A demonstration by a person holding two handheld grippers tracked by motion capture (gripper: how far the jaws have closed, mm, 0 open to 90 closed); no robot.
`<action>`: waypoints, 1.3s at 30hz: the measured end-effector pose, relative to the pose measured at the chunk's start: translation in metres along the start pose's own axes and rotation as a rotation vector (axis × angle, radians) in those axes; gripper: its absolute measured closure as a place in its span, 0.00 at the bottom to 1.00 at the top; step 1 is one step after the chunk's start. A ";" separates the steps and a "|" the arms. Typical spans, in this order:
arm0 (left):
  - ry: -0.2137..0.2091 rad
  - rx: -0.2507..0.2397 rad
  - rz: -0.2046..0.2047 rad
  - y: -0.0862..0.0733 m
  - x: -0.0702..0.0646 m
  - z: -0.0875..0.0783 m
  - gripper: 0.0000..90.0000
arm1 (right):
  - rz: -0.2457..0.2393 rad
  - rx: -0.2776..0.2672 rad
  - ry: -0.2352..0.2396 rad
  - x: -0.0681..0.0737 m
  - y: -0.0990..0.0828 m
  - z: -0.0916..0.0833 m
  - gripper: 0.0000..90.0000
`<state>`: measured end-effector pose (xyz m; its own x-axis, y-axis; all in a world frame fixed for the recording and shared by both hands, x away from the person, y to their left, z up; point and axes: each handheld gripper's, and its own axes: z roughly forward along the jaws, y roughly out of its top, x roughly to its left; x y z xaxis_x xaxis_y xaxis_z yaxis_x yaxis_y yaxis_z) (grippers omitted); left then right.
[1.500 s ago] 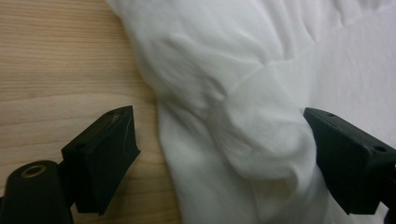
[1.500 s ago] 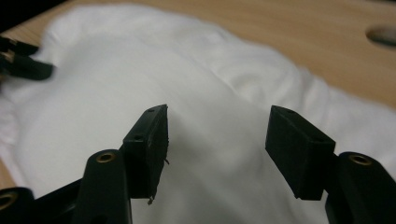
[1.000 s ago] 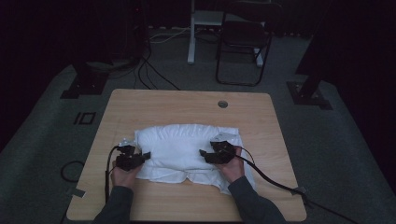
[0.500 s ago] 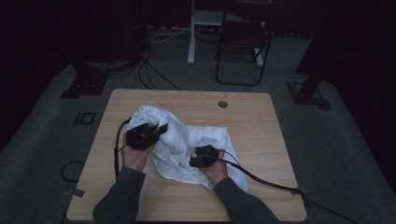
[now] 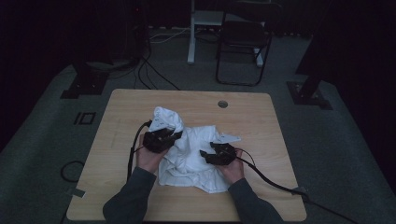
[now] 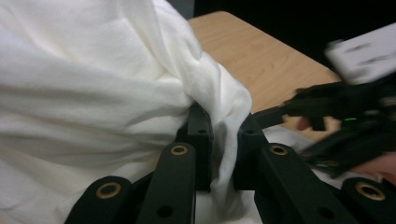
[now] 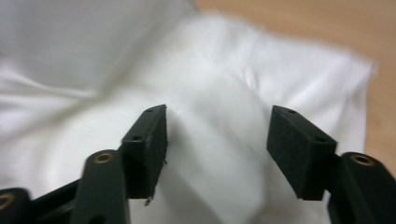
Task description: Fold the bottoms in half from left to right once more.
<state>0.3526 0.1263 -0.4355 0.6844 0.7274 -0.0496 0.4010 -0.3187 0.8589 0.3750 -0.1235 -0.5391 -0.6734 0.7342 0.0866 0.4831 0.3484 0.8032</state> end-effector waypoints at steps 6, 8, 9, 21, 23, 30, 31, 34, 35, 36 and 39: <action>-0.057 0.079 0.056 -0.015 -0.021 0.039 0.90 | 0.024 0.056 0.087 -0.002 -0.008 0.018 0.49; -0.075 0.119 0.060 -0.026 -0.026 0.056 0.89 | 0.005 0.039 0.057 -0.005 -0.004 0.006 0.45; -0.082 0.134 0.064 -0.033 -0.028 0.064 0.89 | 0.002 0.019 0.031 -0.009 -0.002 -0.002 0.45; -0.118 0.158 0.054 -0.053 -0.031 0.086 0.89 | 0.012 -0.223 0.124 -0.021 0.037 -0.057 0.28; -0.119 0.156 0.057 -0.052 -0.032 0.085 0.88 | 0.003 -0.224 0.139 -0.016 0.042 -0.054 0.30; -0.142 0.141 0.057 -0.045 -0.035 0.074 0.73 | 0.039 -0.073 0.122 -0.027 0.048 -0.014 0.89; -0.151 0.128 0.058 -0.042 -0.037 0.069 0.68 | 0.043 -0.047 0.087 -0.031 0.047 -0.009 0.92; -0.187 0.036 0.061 -0.024 -0.038 0.042 0.63 | 0.049 -0.003 0.044 -0.040 0.044 0.000 0.92; -0.175 -0.009 0.067 -0.017 -0.035 0.031 0.61 | 0.058 0.006 0.040 -0.044 0.042 0.003 0.92; -0.175 -0.009 0.067 -0.017 -0.035 0.031 0.60 | 0.065 0.015 0.033 -0.048 0.040 0.005 0.92; -0.022 -0.117 0.003 0.001 -0.004 -0.006 0.64 | 0.098 0.034 0.028 -0.058 0.035 0.009 0.91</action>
<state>0.3466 0.1263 -0.4319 0.6994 0.7124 -0.0574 0.3259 -0.2464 0.9127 0.4363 -0.1484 -0.5211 -0.6372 0.7493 0.1804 0.5659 0.2960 0.7695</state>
